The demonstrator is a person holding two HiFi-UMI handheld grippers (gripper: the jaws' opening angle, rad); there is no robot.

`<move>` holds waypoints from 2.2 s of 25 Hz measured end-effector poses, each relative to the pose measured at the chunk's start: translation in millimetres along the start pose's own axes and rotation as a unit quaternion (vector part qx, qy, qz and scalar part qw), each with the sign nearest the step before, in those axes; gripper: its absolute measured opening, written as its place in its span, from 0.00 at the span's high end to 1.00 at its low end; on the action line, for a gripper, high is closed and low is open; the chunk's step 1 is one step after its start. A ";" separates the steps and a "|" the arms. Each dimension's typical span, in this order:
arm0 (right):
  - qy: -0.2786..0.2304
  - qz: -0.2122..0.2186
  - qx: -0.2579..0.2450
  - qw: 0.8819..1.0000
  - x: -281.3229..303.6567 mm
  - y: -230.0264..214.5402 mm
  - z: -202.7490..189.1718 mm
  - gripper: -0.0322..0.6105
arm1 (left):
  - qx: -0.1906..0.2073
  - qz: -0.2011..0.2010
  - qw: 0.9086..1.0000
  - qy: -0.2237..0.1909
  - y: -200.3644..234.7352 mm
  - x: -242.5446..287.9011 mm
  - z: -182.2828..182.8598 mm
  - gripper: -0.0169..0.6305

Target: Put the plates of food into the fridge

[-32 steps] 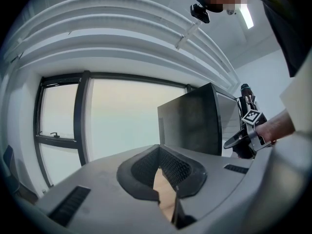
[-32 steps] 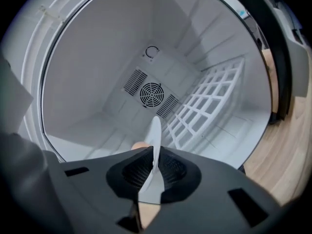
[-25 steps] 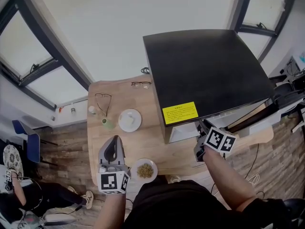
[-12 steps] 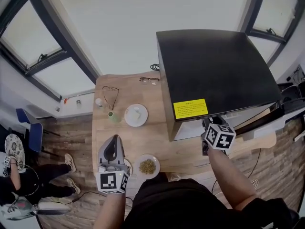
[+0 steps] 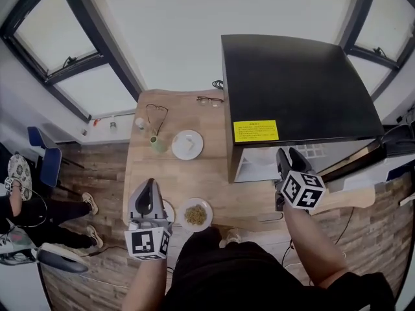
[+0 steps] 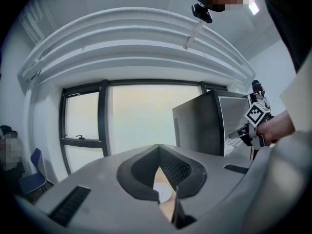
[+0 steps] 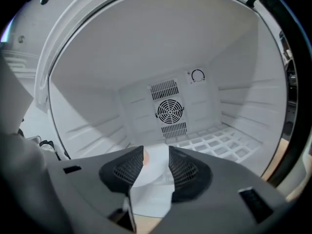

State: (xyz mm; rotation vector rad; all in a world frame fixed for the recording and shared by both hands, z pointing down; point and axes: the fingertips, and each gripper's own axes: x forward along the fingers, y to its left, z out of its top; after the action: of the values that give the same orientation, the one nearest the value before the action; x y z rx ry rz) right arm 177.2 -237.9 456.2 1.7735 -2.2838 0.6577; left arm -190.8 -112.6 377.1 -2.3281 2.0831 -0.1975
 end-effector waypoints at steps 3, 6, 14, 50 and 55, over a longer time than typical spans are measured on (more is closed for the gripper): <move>-0.005 0.015 -0.001 1.000 -15.4 -2.5 -3.3 0.70 | 0.002 0.002 1.000 0.009 -5.4 -6.0 -4.2 0.97; -0.013 0.032 0.011 0.999 -32.2 -3.9 -8.9 0.70 | 0.006 -0.011 1.000 0.005 -14.4 -6.5 -2.0 0.97; -0.040 0.119 0.079 0.989 -78.9 34.2 -33.5 0.70 | 0.006 -0.066 0.997 -0.026 -18.3 -4.7 9.9 0.97; 0.144 0.112 0.324 0.928 -66.4 212.7 -374.0 0.71 | 0.061 -0.139 0.988 0.003 96.8 -101.7 -74.0 0.97; 0.167 0.089 0.355 0.916 -53.6 215.0 -403.1 0.71 | 0.085 -0.136 0.987 0.002 110.9 -107.0 -73.6 0.97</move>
State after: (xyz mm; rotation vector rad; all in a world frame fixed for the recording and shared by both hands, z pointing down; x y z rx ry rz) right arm -64.6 29.3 742.0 1.5039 -2.1109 1.8551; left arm -319.4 -13.7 430.7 -2.4961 1.6676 -0.3664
